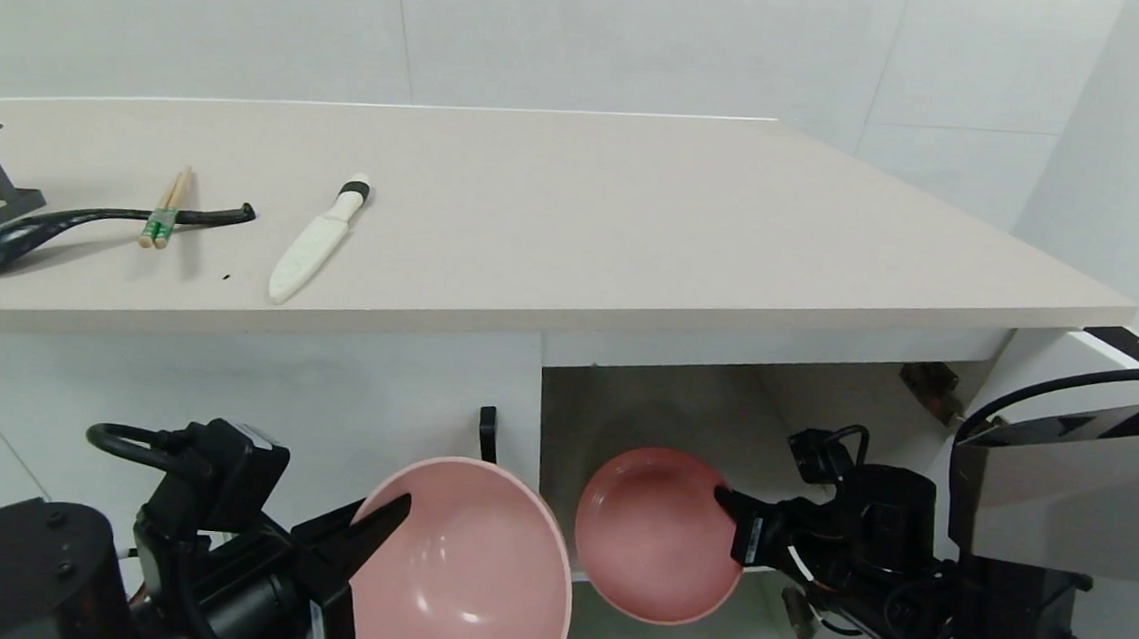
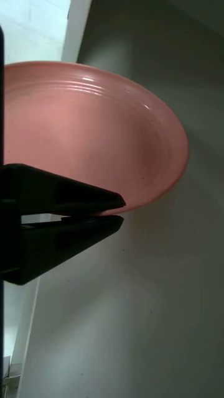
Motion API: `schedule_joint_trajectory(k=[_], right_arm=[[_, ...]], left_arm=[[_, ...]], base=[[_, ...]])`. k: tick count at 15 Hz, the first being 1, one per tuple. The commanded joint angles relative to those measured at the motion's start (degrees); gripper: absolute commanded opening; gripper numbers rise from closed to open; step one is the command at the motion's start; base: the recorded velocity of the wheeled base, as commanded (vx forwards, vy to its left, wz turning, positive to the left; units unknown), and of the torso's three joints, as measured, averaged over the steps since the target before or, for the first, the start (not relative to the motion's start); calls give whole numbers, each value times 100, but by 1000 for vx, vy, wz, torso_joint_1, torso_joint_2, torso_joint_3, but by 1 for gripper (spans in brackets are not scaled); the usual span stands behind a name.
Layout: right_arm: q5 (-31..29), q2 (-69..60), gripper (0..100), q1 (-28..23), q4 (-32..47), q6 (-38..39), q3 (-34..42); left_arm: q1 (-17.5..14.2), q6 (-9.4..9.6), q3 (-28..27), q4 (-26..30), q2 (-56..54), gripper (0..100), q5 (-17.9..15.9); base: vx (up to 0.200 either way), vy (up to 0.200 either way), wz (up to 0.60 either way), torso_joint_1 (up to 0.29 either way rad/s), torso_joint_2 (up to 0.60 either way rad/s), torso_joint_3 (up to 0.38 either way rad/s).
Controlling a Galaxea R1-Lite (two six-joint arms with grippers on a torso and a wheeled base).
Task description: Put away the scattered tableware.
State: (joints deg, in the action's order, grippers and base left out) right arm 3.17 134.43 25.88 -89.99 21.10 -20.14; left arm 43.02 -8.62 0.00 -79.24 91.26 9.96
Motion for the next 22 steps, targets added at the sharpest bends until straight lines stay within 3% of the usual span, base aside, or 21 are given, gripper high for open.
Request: schedule_joint_trajectory(k=[1, 5, 7, 22], right_arm=[[-1, 40, 0, 5, -1, 8, -16], [-1, 268, 0, -4, -1, 17, -192], [8, 435, 0, -4, -1, 26, -438], [43, 1402, 0, -347, -1, 403, -1801]], left_arm=[[435, 1, 0, -4, -3, 0, 296], [822, -8, 0, 75, -249, 0, 393], [945, -8, 0, 409, -469, 0, 384], [936, -8, 0, 427, -495, 0, 384]], base=[[0, 0, 0, 0, 0, 0], [0, 0, 0, 0, 0, 0], [0, 0, 0, 0, 0, 0], [0, 0, 0, 0, 0, 0]])
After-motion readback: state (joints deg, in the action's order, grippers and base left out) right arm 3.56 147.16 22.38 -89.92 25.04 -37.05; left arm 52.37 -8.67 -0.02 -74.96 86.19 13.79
